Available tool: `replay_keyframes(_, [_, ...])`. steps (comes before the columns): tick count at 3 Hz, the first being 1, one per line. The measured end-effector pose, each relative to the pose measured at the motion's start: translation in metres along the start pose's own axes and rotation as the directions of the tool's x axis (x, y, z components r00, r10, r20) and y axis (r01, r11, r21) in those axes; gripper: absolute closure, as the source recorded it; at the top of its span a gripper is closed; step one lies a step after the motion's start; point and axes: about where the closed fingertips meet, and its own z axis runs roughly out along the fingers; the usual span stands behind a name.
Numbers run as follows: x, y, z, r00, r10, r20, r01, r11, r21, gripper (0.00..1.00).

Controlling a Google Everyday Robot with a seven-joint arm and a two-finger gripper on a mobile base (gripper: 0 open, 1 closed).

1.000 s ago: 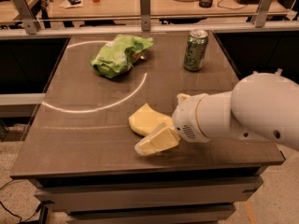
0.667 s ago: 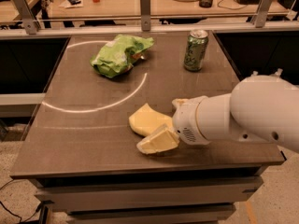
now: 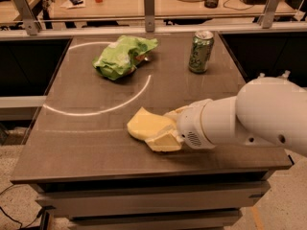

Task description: Move sponge near green rice chip bag

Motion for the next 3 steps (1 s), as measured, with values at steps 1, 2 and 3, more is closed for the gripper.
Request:
replay_keyframes(1, [-0.013,-0.004,-0.003,0.999,0.024,0.034,-0.025,0.9993,0.029,0.87])
replay_keyframes(2, [-0.038,-0.01,0.002,0.997,0.027,0.072,-0.032,0.9968,0.074,1.0])
replay_keyframes(3, [-0.059,-0.024,0.017,0.992,0.067,0.11,-0.079,0.9907,0.11,1.0])
